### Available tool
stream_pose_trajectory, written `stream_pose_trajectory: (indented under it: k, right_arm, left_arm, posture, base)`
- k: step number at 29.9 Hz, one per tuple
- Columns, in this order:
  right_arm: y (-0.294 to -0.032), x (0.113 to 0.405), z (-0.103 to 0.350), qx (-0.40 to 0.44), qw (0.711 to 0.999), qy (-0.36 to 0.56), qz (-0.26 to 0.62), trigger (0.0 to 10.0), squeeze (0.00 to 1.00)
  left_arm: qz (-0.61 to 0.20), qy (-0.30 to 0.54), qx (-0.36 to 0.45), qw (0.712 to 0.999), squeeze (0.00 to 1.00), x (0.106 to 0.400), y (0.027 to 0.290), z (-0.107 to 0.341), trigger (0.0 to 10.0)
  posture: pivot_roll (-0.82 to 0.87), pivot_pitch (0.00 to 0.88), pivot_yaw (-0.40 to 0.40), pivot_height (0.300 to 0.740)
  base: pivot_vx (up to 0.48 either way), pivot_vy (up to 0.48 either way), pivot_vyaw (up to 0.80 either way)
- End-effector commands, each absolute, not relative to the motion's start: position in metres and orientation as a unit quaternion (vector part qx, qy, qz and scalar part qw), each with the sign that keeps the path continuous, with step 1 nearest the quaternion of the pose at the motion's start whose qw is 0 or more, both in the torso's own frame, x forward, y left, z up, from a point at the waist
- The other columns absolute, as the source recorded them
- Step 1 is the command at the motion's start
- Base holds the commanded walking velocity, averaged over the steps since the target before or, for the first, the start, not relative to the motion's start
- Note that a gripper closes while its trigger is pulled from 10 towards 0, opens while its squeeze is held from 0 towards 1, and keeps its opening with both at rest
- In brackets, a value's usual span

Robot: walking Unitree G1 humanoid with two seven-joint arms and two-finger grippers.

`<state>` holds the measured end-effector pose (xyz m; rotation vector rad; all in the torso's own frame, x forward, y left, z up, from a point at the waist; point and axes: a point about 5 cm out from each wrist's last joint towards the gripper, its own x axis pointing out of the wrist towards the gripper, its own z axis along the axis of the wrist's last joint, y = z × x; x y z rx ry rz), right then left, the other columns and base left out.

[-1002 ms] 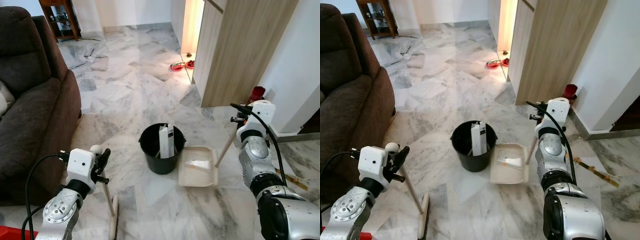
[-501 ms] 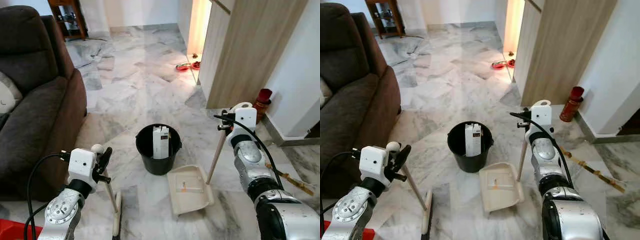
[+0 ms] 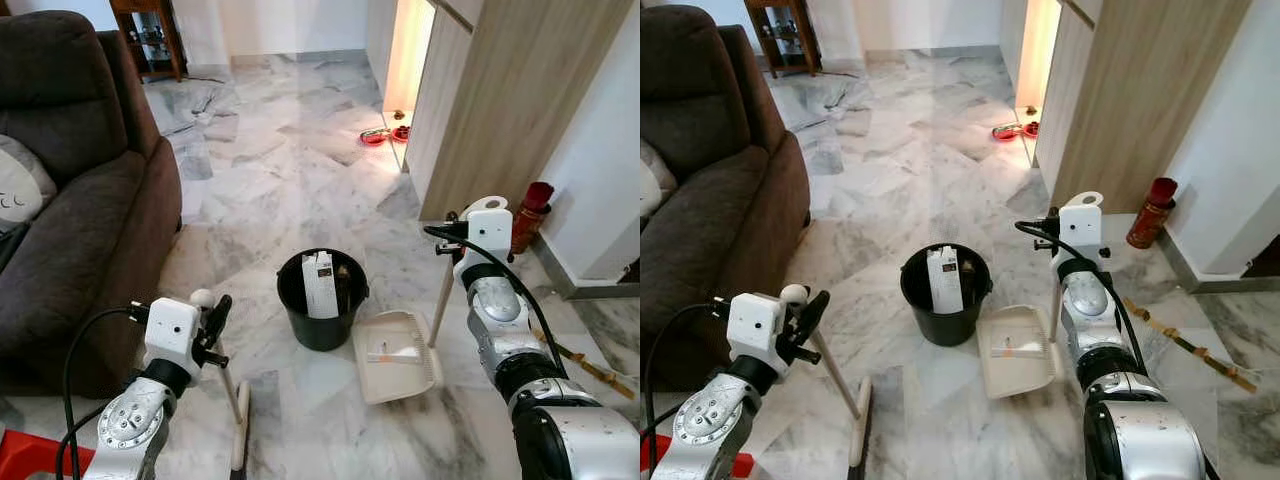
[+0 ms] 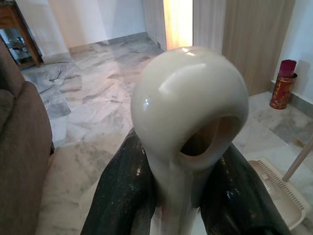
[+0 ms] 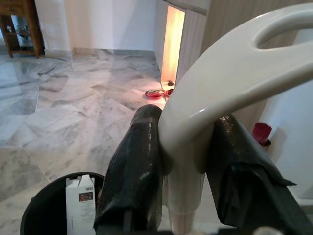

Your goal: Sweep floor

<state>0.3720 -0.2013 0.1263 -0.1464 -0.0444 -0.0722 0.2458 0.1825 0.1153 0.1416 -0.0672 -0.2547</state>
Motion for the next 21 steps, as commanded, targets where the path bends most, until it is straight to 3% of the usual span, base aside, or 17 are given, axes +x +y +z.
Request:
stream_pose_trajectory:
  k: [1, 21]
  right_arm:
    - [-0.197, 0.376, 0.137, -0.048, 0.997, -0.047, -0.034, 10.0, 0.00]
    - [-0.181, 0.372, 0.121, 0.002, 1.000, -0.015, -0.001, 10.0, 0.00]
  left_arm:
    - [-0.119, -0.054, 0.089, 0.987, 0.00, 0.246, 0.185, 0.121, 10.0]
    - [-0.109, -0.055, 0.089, 0.989, 0.00, 0.247, 0.185, 0.121, 10.0]
  posture:
    - [0.05, 0.033, 0.023, 0.740]
    - [0.05, 0.038, 0.025, 0.740]
  base:
    - [0.000, 0.000, 0.00]
    - [0.000, 0.000, 0.00]
